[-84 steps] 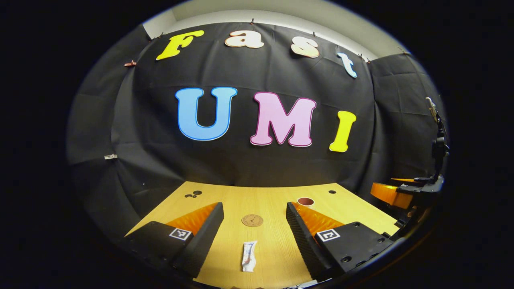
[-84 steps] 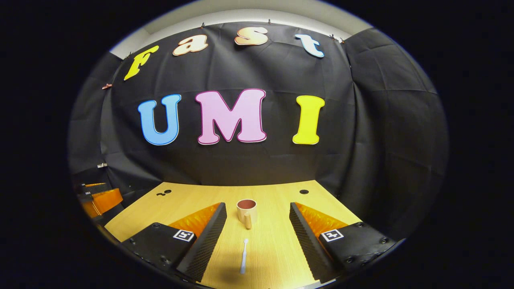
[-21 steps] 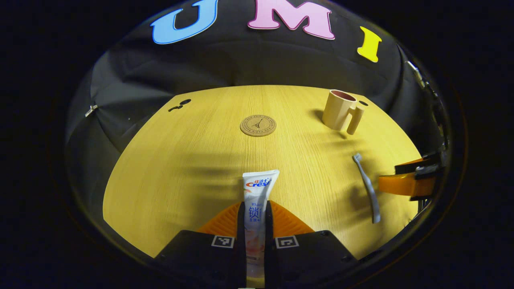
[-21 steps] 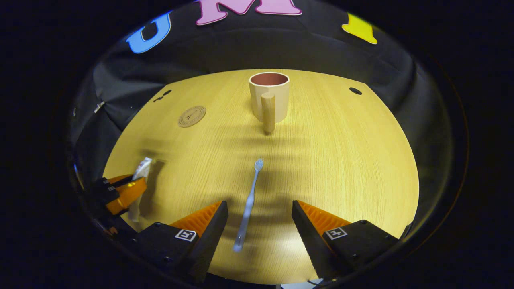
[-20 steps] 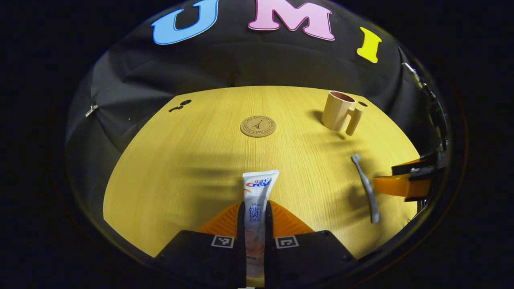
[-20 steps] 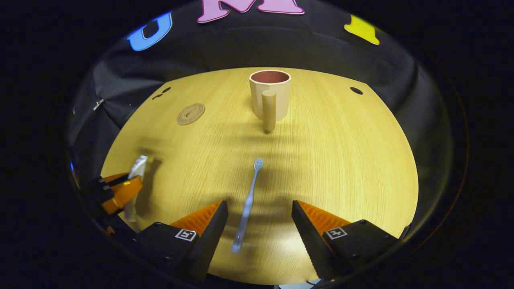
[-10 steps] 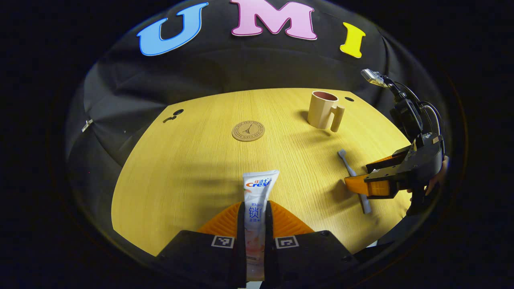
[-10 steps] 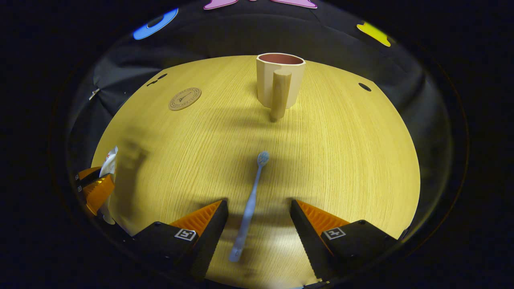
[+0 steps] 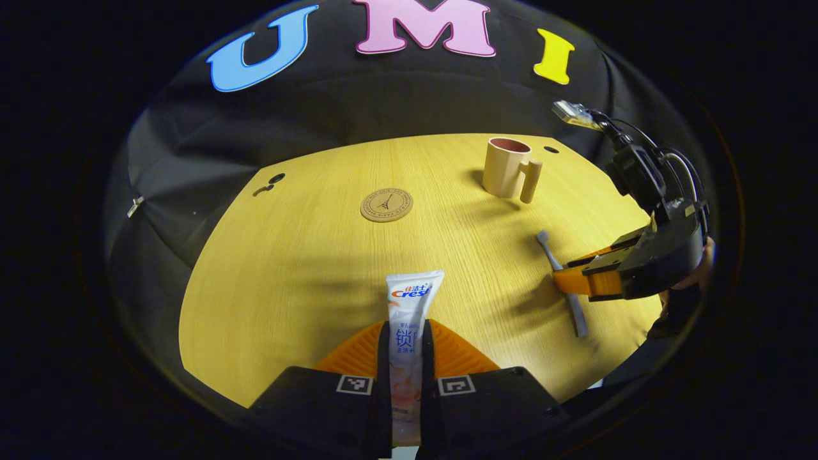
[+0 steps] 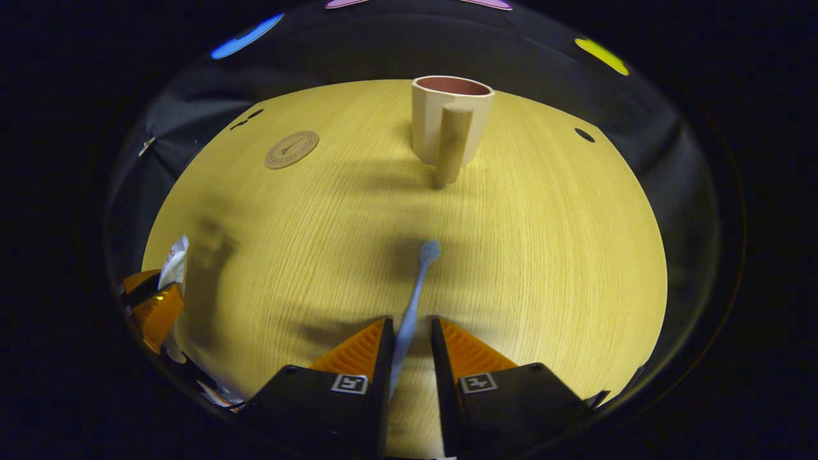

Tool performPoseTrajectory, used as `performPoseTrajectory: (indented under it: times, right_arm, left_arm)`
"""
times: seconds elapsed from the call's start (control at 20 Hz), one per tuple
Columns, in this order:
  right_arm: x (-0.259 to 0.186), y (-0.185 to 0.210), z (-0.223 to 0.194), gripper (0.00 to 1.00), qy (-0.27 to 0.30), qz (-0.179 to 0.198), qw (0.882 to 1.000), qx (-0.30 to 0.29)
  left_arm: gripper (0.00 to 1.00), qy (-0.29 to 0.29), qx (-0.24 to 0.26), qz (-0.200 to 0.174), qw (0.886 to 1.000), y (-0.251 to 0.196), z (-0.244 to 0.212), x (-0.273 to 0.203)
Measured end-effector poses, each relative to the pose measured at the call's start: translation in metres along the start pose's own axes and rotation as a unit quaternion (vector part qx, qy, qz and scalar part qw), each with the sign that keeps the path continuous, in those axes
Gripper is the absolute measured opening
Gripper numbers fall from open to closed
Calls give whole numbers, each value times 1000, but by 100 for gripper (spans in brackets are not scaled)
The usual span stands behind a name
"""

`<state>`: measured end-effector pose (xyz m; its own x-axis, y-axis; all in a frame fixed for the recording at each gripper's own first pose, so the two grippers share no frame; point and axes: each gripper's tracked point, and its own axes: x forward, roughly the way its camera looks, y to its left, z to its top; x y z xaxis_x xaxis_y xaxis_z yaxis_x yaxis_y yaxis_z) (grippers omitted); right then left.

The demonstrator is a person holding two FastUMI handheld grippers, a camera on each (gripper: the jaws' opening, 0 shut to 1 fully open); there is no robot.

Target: Put the toothbrush and toothpaste on the desktop into the cup, then pick up the cup and place it on the coaster on the desktop.

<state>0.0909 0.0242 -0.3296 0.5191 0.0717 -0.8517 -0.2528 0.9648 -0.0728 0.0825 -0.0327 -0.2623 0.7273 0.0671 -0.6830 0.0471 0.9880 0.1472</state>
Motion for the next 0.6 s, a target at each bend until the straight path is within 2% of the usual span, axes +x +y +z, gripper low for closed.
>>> performPoseTrajectory:
  times: [0.05, 0.1, 0.15, 0.25, 0.35, 0.45, 0.6]
  right_arm:
    - [0, 2, -1, 31, 0, -1, 1000, -2]
    - [0, 3, -1, 19, -1, -3, 1000, -4]
    - [-1, 5, -1, 18, -1, 0, 1000, -6]
    - [-2, 10, -1, 10, -1, 20, 1000, -12]
    - [-6, 19, -9, 8, 23, 58, 997, -35]
    - [-6, 14, -10, 8, 20, 65, 997, -45]
    - [-9, 4, -9, 8, 19, 84, 996, -29]
  left_arm:
    - [23, 1, -1, 0, 1000, -1, 1, -1]
    - [23, 1, -2, 1, 1000, -1, 0, 0]
    - [23, 1, -4, 2, 1000, -2, 1, -1]
    - [23, 0, -8, 5, 1000, -5, 0, -2]
    - [23, 1, -12, 11, 1000, -7, 1, 0]
    - [23, 0, -17, 17, 1000, -11, 2, 1]
    - [23, -18, -16, 30, 999, -16, 17, -1]
